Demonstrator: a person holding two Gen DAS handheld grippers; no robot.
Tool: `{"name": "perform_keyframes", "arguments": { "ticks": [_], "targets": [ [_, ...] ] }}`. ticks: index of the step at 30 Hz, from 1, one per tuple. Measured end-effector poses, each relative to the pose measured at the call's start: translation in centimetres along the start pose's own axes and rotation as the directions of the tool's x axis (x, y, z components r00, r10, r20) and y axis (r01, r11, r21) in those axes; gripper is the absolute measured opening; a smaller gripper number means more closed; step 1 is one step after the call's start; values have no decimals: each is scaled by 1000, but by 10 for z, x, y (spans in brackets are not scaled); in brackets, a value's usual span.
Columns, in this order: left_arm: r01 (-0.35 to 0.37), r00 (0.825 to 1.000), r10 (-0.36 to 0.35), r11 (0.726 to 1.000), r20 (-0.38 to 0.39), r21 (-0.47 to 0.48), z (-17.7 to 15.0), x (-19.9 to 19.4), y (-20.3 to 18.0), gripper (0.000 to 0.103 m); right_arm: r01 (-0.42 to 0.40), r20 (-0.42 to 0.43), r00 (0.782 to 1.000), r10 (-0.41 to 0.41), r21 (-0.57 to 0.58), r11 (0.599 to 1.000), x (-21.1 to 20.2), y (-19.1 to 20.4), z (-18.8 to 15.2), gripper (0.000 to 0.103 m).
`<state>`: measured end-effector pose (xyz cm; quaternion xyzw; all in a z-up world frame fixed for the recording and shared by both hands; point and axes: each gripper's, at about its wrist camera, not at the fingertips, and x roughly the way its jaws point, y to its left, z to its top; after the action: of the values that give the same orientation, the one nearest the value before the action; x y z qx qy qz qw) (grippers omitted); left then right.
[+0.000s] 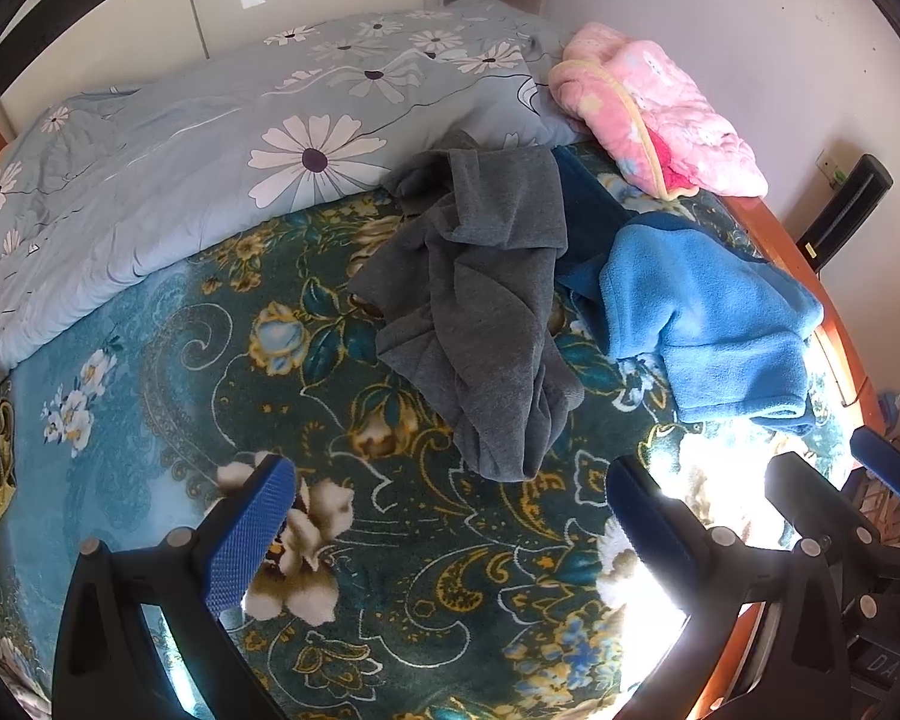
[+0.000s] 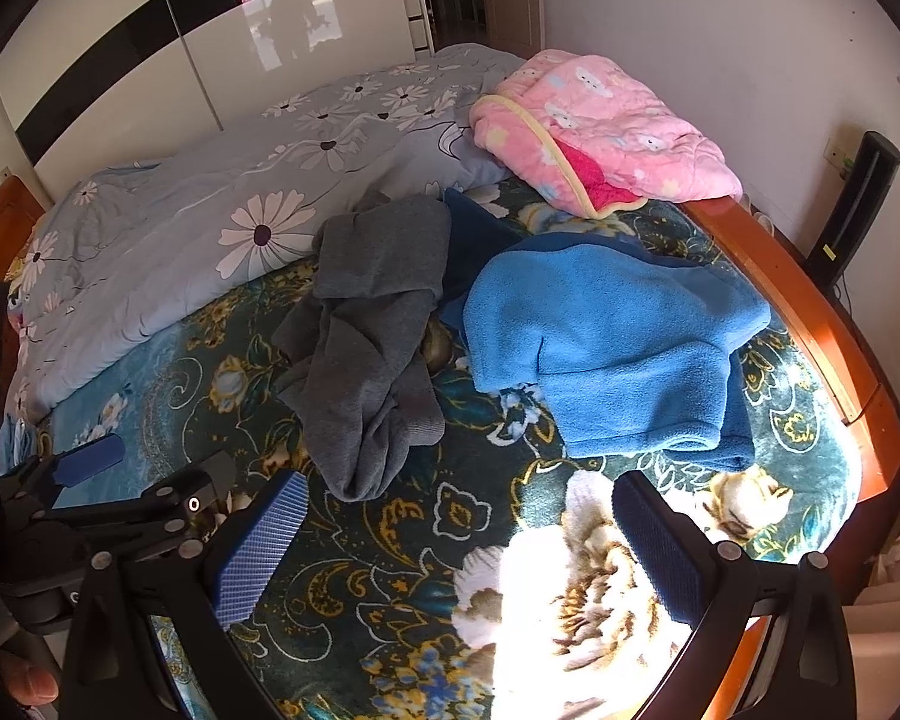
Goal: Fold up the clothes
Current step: 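Grasp the grey sweatshirt with the right gripper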
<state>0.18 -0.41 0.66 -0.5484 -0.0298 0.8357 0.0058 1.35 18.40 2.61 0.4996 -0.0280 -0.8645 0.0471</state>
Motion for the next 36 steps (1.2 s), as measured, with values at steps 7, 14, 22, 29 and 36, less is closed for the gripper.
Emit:
{"name": "perform_keyframes", "arguments": {
  "ticks": [7, 14, 22, 29, 36],
  "targets": [
    [-22, 1000, 22, 999, 0, -33, 3, -2, 9, 103, -37, -9, 999, 37, -20, 999, 0, 0, 10, 103],
    [-69, 998, 68, 997, -8, -42, 6, 3, 16, 103, -84, -25, 996, 82, -98, 992, 10, 16, 22, 103],
    [-63, 997, 61, 997, -45, -49, 13, 26, 39, 103, -109, -63, 993, 101, -127, 986, 36, 36, 28, 103],
    [-63, 994, 61, 998, -86, -20, 29, 54, 64, 103, -110, -111, 989, 99, -94, 989, 78, 49, 48, 99],
    [-58, 991, 53, 997, -126, -42, 39, 88, 91, 103, -126, -202, 973, 110, -66, 990, 145, 64, 65, 83]
  ]
}}
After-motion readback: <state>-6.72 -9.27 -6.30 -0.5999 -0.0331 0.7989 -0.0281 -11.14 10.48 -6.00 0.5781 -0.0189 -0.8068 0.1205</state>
